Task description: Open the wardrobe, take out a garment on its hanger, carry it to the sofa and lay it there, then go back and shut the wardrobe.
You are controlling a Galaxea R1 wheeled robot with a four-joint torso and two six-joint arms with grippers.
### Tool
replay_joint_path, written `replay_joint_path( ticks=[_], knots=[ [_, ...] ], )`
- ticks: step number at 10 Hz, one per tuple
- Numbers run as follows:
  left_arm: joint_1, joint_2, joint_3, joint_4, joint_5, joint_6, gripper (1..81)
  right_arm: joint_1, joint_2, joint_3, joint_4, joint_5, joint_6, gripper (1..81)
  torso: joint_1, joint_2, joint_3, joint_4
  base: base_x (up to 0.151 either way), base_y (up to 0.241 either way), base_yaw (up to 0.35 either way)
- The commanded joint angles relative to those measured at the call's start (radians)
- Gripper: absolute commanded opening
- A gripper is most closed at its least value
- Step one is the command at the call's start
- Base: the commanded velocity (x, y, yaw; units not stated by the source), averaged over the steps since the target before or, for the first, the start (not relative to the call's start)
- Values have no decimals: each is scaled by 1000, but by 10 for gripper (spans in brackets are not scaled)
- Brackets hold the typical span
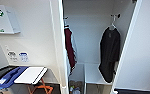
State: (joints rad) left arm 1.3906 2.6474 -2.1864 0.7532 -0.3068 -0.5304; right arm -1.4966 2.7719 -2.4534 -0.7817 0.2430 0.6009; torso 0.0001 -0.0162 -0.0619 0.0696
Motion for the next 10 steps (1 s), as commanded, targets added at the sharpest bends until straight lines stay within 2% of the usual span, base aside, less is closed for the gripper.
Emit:
replay_joint_path(
  ticks=[1,4,10],
  knots=[
    [-89,95,-166,-75,5,-72,811,26,2,-13,12,-24,8,811,0,0,0,0,0,0,0],
    [-126,160,-259,-129,-9,-75,811,22,30,-56,10,-24,8,811,0,0,0,0,0,0,0],
    [-253,189,-259,-250,-9,-125,811,22,51,-67,13,-22,8,811,0,0,0,0,0,0,0]
  ],
)
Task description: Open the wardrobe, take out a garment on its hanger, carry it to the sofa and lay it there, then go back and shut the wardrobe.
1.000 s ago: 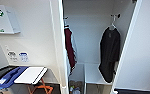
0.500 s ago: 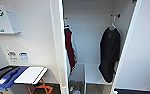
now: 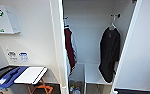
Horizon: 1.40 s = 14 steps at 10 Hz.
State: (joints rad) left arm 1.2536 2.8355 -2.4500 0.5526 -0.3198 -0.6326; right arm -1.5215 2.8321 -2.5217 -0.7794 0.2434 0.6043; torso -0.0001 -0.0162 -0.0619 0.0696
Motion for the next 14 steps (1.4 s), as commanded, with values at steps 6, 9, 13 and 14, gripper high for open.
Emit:
replay_joint_path(
  ticks=[6,9,13,14],
  knots=[
    [-211,130,-103,-65,2,-30,811,56,25,-46,11,-26,8,811,0,0,0,0,0,0,0],
    [-236,142,-61,-54,-39,-30,811,62,52,-81,11,-26,8,811,0,0,0,0,0,0,0],
    [-285,148,6,-63,-58,-30,811,66,54,-81,9,-27,8,811,0,0,0,0,0,0,0],
    [-294,156,8,-54,-58,-30,811,66,54,-81,11,-26,8,811,0,0,0,0,0,0,0]
  ],
)
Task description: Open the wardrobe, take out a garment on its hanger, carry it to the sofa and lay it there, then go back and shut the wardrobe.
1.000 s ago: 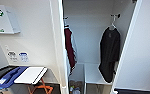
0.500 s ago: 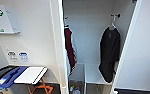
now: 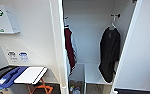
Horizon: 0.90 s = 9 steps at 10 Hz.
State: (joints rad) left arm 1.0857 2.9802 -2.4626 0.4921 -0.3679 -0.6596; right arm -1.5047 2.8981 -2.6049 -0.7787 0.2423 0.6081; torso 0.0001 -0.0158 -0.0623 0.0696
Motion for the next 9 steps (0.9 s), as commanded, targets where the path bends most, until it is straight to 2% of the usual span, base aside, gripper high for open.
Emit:
replay_joint_path(
  ticks=[1,5,9],
  knots=[
    [-134,19,20,6,-9,-3,811,51,-12,2,10,-26,4,811,0,0,0,0,0,0,0],
    [-165,40,20,-15,-17,-5,811,54,-11,2,7,-25,4,811,0,0,0,0,0,0,0],
    [-165,65,-36,-240,-241,-6,811,56,-12,5,1,-26,4,811,1,0,0,0,0,0,0]
  ],
)
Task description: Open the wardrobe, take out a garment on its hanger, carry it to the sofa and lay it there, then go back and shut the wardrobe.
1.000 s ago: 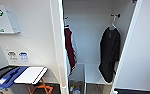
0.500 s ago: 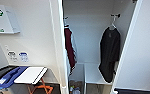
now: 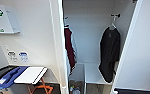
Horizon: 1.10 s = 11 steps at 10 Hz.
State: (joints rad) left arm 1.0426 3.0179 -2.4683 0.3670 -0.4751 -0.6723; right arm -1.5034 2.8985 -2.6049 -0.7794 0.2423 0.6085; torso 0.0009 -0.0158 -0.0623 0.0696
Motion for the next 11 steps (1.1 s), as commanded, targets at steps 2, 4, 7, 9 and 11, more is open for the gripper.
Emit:
replay_joint_path(
  ticks=[2,4,7,9,11],
  knots=[
    [-118,101,-161,-240,-206,10,811,54,-14,17,-3,-26,4,811,0,0,0,0,0,0,0],
    [-117,181,-313,-286,-209,8,811,56,-17,42,-6,-26,4,811,0,0,0,0,0,0,0],
    [-86,162,-347,-349,-211,7,811,64,-17,56,-8,-26,4,811,0,0,0,0,0,0,0],
    [-40,119,-347,-370,-217,-1,811,65,-17,56,-8,-26,4,811,0,0,0,0,0,0,0],
    [4,81,-345,-396,-223,0,811,67,-17,56,-8,-26,2,811,0,0,0,0,0,0,0]
  ],
)
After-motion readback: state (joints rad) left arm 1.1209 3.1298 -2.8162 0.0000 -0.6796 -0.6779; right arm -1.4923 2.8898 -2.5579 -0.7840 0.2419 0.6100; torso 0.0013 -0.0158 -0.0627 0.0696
